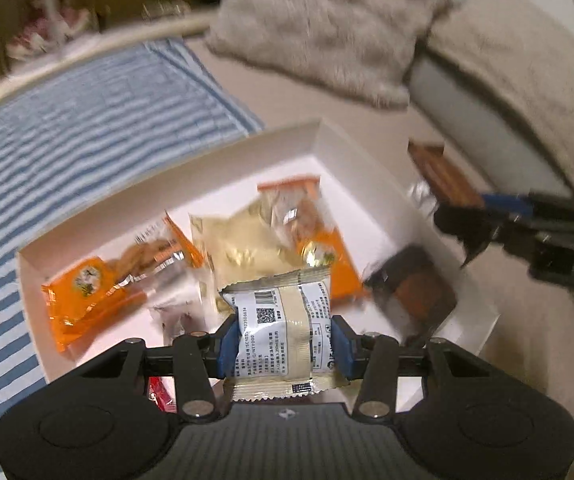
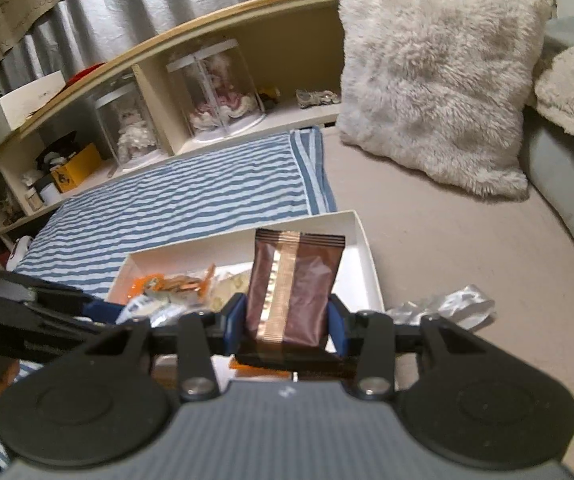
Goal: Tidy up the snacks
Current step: 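Carry the white packet with the left tool while the right tool carries the chocolate bar to the box, then release the white packet with the left tool while the right tool releases the chocolate bar in the box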
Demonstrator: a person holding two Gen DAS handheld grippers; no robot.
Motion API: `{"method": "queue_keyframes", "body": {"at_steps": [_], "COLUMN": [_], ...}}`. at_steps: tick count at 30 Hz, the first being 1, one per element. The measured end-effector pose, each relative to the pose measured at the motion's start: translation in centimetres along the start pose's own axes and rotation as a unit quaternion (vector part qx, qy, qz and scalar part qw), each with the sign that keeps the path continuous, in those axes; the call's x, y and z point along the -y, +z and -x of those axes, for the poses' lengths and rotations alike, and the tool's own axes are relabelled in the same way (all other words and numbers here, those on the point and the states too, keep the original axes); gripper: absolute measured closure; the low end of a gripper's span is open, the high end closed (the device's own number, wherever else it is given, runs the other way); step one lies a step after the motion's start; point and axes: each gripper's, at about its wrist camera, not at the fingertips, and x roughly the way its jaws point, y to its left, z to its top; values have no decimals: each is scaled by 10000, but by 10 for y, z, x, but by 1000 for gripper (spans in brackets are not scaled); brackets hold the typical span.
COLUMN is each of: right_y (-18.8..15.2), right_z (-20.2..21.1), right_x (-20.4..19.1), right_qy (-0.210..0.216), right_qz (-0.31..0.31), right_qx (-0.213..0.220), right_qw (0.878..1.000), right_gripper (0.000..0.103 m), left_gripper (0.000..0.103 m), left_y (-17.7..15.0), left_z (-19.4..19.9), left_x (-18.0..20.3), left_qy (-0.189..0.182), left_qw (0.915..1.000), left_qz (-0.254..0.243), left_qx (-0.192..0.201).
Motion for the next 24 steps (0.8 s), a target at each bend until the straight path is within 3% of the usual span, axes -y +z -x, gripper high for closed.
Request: {"method": "queue_keyframes", "body": {"at_steps": [4,7,14,24], "right_y": [1,4,11,28], "right_z": [-13,-22,-42,-64], "right_x": [6,7,11,17], "right_qy": [17,37,76,-219], "right_qz": [-40,-39,-28,173], "right_qx": [-97,-138,-224,-312], "right_qw": [9999,9999,9997,9991], "right_gripper": [55,55,55,55], "left_gripper": [54,54,54,50], "left_y": [8,16,32,29], "left_z": [-27,-40,-55,-41], "left_x": [-4,-9,-23,-25], "left_qy": [77,117,410,204], "left_qw": [9989,9987,9988,9989], "left_qz": [-68,33,260,394], "left_qx": [-447,-497,-110,131]}}
